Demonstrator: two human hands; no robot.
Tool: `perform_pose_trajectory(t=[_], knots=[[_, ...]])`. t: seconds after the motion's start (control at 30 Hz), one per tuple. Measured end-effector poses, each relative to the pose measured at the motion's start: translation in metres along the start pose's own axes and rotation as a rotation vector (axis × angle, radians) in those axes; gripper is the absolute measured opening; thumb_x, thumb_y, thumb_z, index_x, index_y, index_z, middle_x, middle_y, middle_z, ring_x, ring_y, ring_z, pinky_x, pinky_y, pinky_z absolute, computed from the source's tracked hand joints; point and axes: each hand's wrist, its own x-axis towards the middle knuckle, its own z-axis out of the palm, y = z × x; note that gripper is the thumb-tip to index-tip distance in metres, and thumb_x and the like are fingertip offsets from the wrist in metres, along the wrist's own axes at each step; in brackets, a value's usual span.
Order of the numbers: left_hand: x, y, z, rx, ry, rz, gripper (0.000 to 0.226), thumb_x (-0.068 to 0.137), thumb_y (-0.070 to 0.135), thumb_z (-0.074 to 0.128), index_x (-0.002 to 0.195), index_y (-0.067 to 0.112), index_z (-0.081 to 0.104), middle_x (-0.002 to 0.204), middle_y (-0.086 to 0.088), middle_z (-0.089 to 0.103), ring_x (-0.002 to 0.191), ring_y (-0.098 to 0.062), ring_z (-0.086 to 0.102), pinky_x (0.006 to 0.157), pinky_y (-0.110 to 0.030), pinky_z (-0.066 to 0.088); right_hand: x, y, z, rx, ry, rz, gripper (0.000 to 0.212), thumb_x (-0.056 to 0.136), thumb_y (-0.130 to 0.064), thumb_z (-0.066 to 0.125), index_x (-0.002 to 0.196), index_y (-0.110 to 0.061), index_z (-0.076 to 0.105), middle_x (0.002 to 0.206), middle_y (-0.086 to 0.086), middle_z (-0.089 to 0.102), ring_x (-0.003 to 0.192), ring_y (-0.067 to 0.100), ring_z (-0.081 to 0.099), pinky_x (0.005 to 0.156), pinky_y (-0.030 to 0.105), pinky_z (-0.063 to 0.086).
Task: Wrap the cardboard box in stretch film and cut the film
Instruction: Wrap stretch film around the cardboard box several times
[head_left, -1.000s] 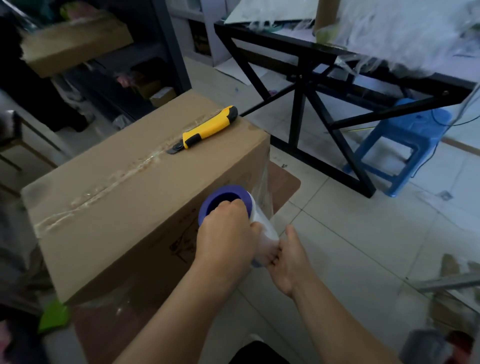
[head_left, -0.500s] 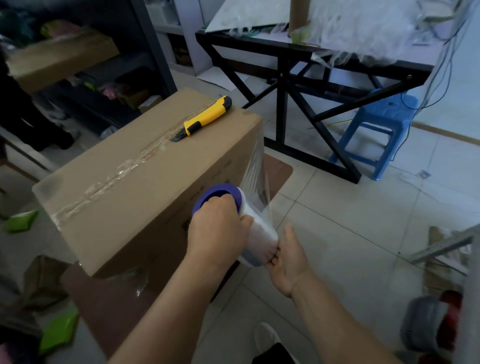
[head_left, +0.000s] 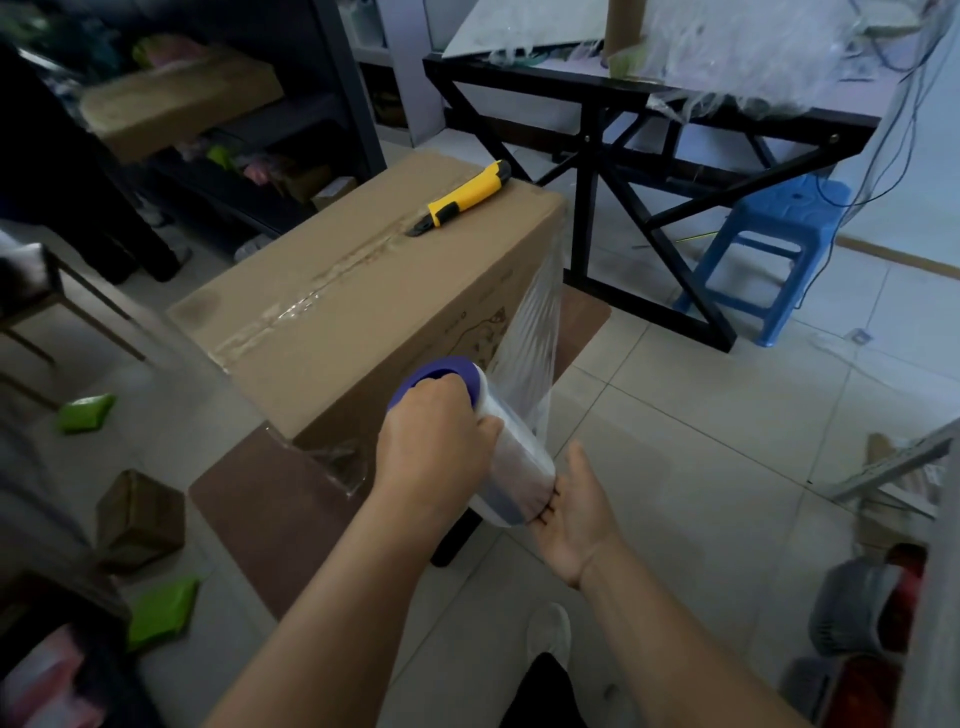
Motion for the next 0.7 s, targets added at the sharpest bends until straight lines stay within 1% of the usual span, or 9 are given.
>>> perform_pose_trajectory(t=[0.07, 0.13, 0.2, 0.33, 0.43, 0.5, 0.63, 0.7], knots=[[-0.007, -0.008, -0.004, 0.009, -0.009, -0.016, 0.029, 0.088, 0.029, 0.056, 0.067, 0.017, 0.039, 0.061, 0.002, 0.042, 0.051, -0.010, 0.038, 0.045, -0.024, 0.027, -0.007, 0.011, 0.006, 0.007, -0.001, 0.008, 0.061, 0.099, -0.055, 0.026, 0.121, -0.011, 0.061, 0.106, 0.011, 0.073, 0.101, 0.020, 0.065, 0.075, 0.026, 0.052], [-0.014, -0.017, -0.008, 0.019, -0.016, -0.028, 0.030, 0.088, 0.029, 0.056, 0.066, 0.016, 0.039, 0.062, 0.002, 0.042, 0.051, -0.011, 0.038, 0.045, -0.025, 0.027, -0.014, 0.020, 0.012, 0.012, -0.008, 0.020, 0.063, 0.098, -0.056, 0.025, 0.122, -0.011, 0.062, 0.109, 0.011, 0.072, 0.106, 0.021, 0.064, 0.079, 0.026, 0.051], [-0.020, -0.026, -0.011, 0.029, -0.014, -0.031, 0.032, 0.088, 0.028, 0.056, 0.065, 0.016, 0.038, 0.062, 0.002, 0.041, 0.052, -0.010, 0.037, 0.045, -0.025, 0.026, -0.020, 0.030, 0.018, 0.009, -0.014, 0.027, 0.065, 0.099, -0.056, 0.024, 0.122, -0.010, 0.063, 0.113, 0.011, 0.071, 0.108, 0.020, 0.063, 0.080, 0.026, 0.050], [-0.030, -0.046, -0.016, 0.043, -0.013, -0.017, 0.035, 0.088, 0.030, 0.056, 0.064, 0.016, 0.035, 0.062, 0.002, 0.041, 0.051, -0.010, 0.036, 0.044, -0.024, 0.024, -0.029, 0.049, 0.030, -0.005, -0.017, 0.030, 0.064, 0.099, -0.057, 0.023, 0.120, -0.012, 0.064, 0.109, 0.009, 0.073, 0.102, 0.017, 0.065, 0.074, 0.024, 0.049], [-0.035, -0.064, -0.017, 0.042, -0.009, 0.005, 0.033, 0.088, 0.030, 0.055, 0.065, 0.016, 0.036, 0.062, 0.003, 0.041, 0.051, -0.009, 0.037, 0.045, -0.025, 0.026, -0.033, 0.063, 0.039, -0.014, -0.007, 0.016, 0.062, 0.099, -0.056, 0.023, 0.110, -0.012, 0.066, 0.097, 0.007, 0.075, 0.095, 0.017, 0.066, 0.071, 0.025, 0.050], [-0.039, -0.077, -0.018, 0.027, -0.007, 0.024, 0.031, 0.088, 0.030, 0.055, 0.066, 0.017, 0.038, 0.063, 0.003, 0.043, 0.052, -0.009, 0.038, 0.047, -0.026, 0.028, -0.034, 0.073, 0.047, -0.018, 0.009, 0.012, 0.061, 0.099, -0.056, 0.024, 0.105, -0.013, 0.067, 0.092, 0.005, 0.075, 0.094, 0.017, 0.066, 0.073, 0.025, 0.050], [-0.047, -0.101, -0.024, 0.017, -0.022, 0.070, 0.022, 0.088, 0.031, 0.055, 0.075, 0.016, 0.046, 0.067, 0.003, 0.047, 0.058, -0.011, 0.044, 0.052, -0.024, 0.035, -0.038, 0.098, 0.065, -0.029, 0.046, 0.013, 0.061, 0.098, -0.057, 0.024, 0.107, -0.013, 0.065, 0.094, 0.005, 0.074, 0.097, 0.016, 0.065, 0.074, 0.025, 0.048], [-0.052, -0.114, -0.027, 0.019, -0.039, 0.089, 0.020, 0.088, 0.031, 0.055, 0.078, 0.016, 0.047, 0.069, 0.003, 0.047, 0.062, -0.013, 0.048, 0.055, -0.024, 0.037, -0.041, 0.110, 0.074, -0.030, 0.057, 0.013, 0.062, 0.098, -0.058, 0.024, 0.106, -0.012, 0.065, 0.097, 0.006, 0.073, 0.096, 0.016, 0.065, 0.072, 0.025, 0.048]])
